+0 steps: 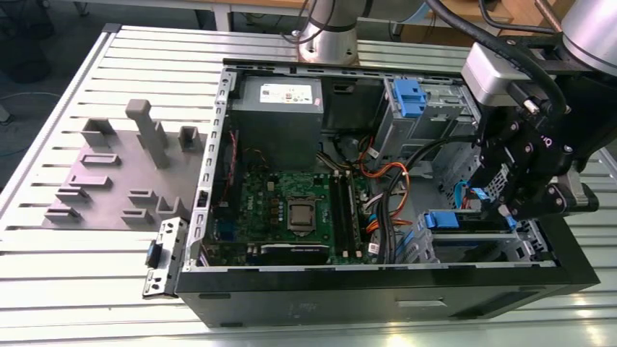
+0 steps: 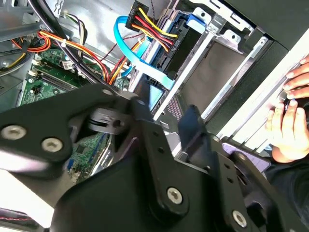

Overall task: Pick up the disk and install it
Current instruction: 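Insert the second disk wire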

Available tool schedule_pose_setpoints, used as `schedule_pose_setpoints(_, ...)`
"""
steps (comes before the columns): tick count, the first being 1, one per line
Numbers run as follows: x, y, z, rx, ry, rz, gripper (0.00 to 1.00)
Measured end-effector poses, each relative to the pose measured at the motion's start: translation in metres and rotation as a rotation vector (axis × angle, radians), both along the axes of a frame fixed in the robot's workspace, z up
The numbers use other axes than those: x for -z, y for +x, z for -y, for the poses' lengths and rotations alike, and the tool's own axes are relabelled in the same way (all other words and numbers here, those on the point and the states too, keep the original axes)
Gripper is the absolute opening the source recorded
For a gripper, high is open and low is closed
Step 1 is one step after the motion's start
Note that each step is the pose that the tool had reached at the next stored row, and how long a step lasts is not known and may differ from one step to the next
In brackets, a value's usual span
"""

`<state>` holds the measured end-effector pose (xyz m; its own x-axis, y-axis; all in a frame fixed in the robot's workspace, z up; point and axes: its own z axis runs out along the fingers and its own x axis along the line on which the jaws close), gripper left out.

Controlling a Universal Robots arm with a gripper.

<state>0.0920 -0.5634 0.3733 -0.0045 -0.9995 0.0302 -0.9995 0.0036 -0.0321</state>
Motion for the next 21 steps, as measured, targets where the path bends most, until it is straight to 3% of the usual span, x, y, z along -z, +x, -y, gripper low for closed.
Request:
schedule_pose_setpoints(4,0.0001,0.0001,-0.0001,0.000,0.0000,0.0000,0.33)
schedule_pose_setpoints(8,0.0007,0.0015,-0.0009,0.000,0.0000,0.0000,0.11)
schedule_pose_setpoints(21,0.0012,0.0027,-0.0016,0.000,0.0000,0.0000,0.11)
